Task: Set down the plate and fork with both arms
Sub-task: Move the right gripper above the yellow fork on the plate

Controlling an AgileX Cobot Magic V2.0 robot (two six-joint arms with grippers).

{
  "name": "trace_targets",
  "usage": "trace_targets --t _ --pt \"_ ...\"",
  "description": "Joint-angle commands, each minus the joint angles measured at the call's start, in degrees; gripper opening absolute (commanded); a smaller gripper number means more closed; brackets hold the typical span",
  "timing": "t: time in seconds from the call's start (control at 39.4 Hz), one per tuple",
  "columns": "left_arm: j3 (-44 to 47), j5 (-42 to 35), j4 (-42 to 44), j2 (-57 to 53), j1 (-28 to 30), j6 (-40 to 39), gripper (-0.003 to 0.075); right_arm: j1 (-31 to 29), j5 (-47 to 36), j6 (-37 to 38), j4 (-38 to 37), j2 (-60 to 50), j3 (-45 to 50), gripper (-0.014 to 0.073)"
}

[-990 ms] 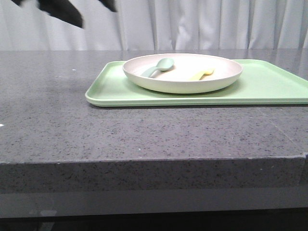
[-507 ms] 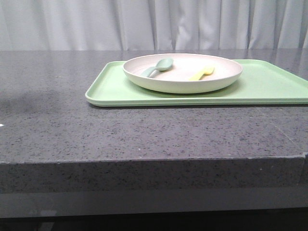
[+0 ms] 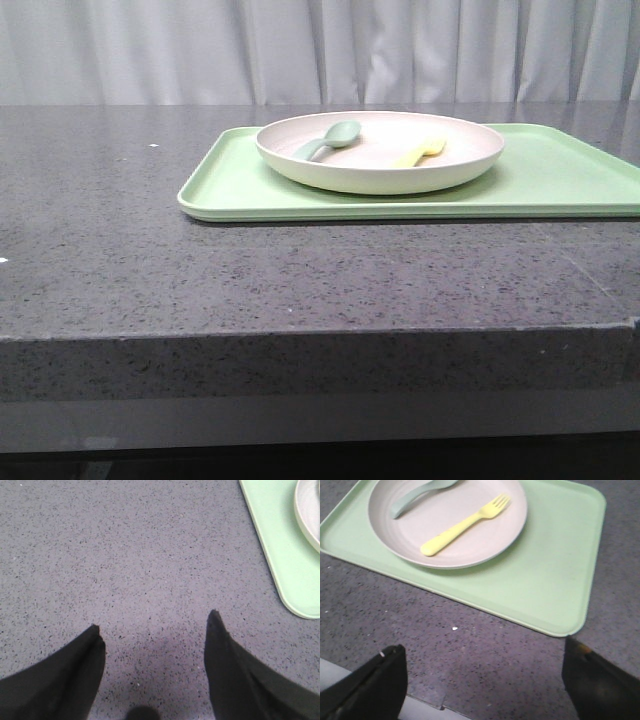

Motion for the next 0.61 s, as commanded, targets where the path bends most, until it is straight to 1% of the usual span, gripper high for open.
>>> trace_targets --t 0.0,0.18,0.28,0.58 --pt "0.04 -3.73 -1.16 -2.64 0.18 0.34 0.043 2.48 -0.36 1.07 0.43 5.51 -5.93 0.0645" --pt "0.63 -3.51 -1.16 -3.05 0.18 0.34 0.043 2.85 6.81 6.1 0.43 16.2 -14.65 0.0645" --pt "0.63 -3.51 -1.16 -2.68 0.18 0.34 0.043 2.85 9.68 7.09 0.43 21.64 -19.85 0.0645" --pt "0.63 -3.61 -1.16 -2.0 0.18 0.34 0.043 2.85 11.13 10.4 0.43 36.78 -32.16 0.0645"
